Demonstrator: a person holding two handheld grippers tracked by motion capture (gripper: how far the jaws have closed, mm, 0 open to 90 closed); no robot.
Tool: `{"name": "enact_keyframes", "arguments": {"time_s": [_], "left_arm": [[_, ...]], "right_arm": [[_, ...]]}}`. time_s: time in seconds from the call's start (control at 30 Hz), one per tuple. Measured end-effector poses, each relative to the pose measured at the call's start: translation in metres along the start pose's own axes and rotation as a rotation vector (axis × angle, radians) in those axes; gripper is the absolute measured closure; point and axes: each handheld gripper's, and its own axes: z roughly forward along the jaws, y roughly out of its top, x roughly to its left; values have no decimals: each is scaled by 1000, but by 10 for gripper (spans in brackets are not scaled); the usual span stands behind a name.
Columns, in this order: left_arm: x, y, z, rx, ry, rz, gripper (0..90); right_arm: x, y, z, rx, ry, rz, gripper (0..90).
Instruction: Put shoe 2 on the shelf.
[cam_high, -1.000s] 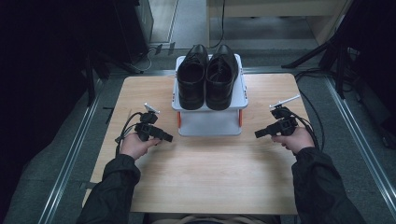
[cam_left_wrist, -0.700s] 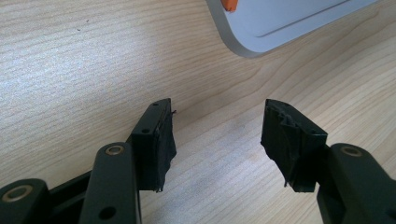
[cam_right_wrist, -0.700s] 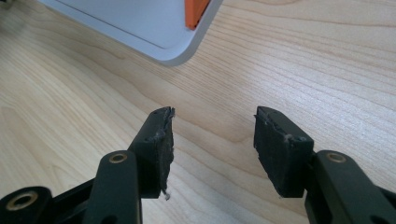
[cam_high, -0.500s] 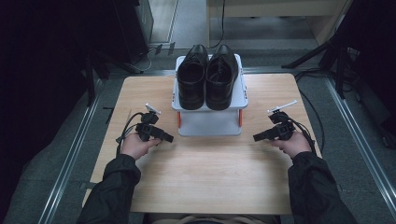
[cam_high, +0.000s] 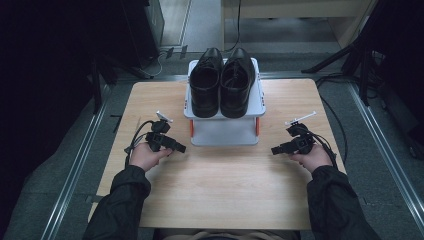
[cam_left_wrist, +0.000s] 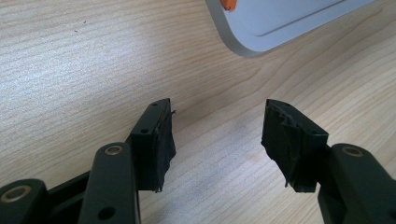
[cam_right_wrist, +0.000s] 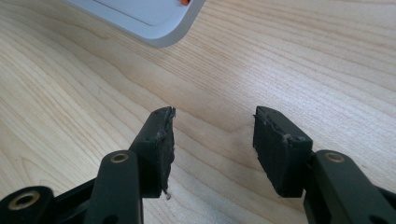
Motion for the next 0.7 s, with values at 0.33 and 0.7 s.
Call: {"name": "enact_keyframes", "arguments": {"time_s": [0.33,0.7], "left_arm": [[-1,0,0,-1,-4,4,427],[-2,0,-1,-5,-4,5,426]], "right_arm": [[2,-1,-2,-29,10,-8,491],[0,-2,-2,-24,10,2,490]]}}
